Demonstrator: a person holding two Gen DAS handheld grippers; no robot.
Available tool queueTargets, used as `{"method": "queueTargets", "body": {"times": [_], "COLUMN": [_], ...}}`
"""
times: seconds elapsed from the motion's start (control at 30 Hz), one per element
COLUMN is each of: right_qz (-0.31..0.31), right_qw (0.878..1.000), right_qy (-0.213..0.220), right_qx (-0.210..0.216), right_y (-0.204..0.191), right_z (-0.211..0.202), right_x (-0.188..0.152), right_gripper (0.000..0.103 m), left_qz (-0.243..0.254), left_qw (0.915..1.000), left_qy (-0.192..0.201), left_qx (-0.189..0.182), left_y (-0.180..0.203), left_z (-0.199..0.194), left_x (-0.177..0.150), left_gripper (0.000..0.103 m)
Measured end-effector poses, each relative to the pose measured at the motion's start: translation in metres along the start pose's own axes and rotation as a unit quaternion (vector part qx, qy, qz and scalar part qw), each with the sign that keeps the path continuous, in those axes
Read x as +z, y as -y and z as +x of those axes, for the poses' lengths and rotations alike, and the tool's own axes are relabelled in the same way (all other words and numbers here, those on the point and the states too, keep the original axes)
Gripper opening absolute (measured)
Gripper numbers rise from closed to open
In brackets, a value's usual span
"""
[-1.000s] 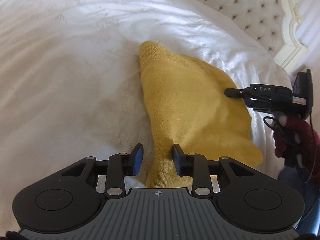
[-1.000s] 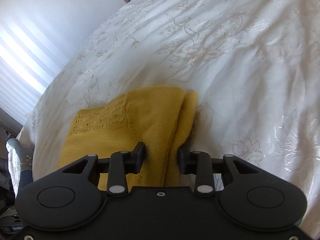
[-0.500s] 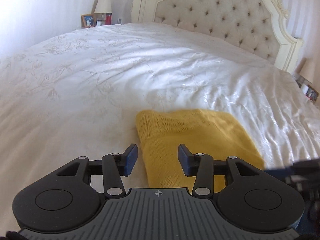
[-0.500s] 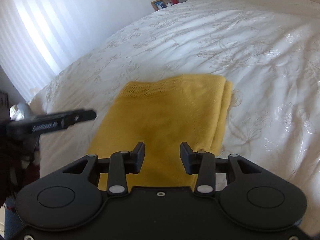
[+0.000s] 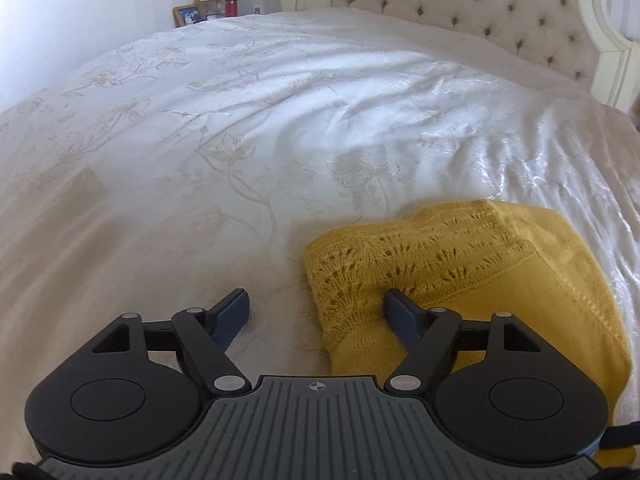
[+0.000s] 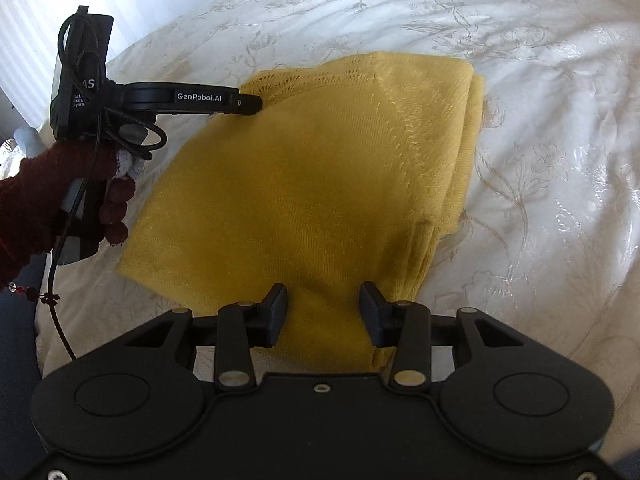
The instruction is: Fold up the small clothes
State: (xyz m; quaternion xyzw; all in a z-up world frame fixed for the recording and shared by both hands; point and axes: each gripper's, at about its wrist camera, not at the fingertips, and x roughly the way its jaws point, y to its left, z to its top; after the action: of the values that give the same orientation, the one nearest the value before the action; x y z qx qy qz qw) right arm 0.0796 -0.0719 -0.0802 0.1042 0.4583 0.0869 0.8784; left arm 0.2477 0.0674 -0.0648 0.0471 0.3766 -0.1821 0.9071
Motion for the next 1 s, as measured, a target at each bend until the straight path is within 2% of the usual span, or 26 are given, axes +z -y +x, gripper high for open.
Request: {"method": "queueTargets", "body": {"times": [0.13,0.23,0.33,0.37,0.4,0.43,0.57,0.73,1.0], "right_qz": [-0.002,0.002,0.004,0.003,0.003,0.005,0.015,0.028,0.05], "right_qw": [1.0,1.0,1.0,1.0,1.0,1.0,0.999,0.995,0.984], "right_qy": [0.0,0.003,0.006,0.009,0.011,0.012,0.04,0.069,0.144], "right_qx": [-0.004,0.001,0.002,0.001,-0.002,-0.005,-0.006,-0.059,-0.092], "right_y": [-0.003,-0.003,-0.006,-0.009,-0.011,-0.011,-0.01,-0.012,-0.015], "right_z": [-0.003,-0.007,-0.014,-0.019,-0.022,-0.027,-0.046,-0.063,-0.087], "right_x": [-0.002,-0.005,-0.008,-0.012,-0.014,-0.017,-0.03,-0.041,-0.05], "right_gripper": [0.051,0.058,0.074,0.086,0.097,0.1,0.102,0.102,0.102], "left_qz": [-0.036,-0.056,-0.041,-0.036,-0.033,-0.032,-0.046,-0.065,-0.021], "left_qw": [0.9992,0.998,0.9991,0.9993,0.9994,0.9995,0.9989,0.9978,0.9995], "left_qy": [-0.007,-0.01,-0.004,-0.002,0.0,0.003,-0.002,-0.003,-0.003], "left_qx": [-0.017,-0.027,-0.01,-0.009,-0.007,-0.006,0.008,0.016,0.024], "left_y": [-0.009,-0.012,-0.006,-0.005,-0.003,-0.001,0.006,0.019,0.058], "left_z": [-0.01,-0.025,-0.046,-0.053,-0.061,-0.069,-0.093,-0.12,-0.152], "left_x": [0.0,-0.001,-0.007,-0.009,-0.013,-0.016,-0.034,-0.057,-0.081], "left_gripper": [0.078,0.079,0.084,0.087,0.098,0.102,0.103,0.103,0.103]}}
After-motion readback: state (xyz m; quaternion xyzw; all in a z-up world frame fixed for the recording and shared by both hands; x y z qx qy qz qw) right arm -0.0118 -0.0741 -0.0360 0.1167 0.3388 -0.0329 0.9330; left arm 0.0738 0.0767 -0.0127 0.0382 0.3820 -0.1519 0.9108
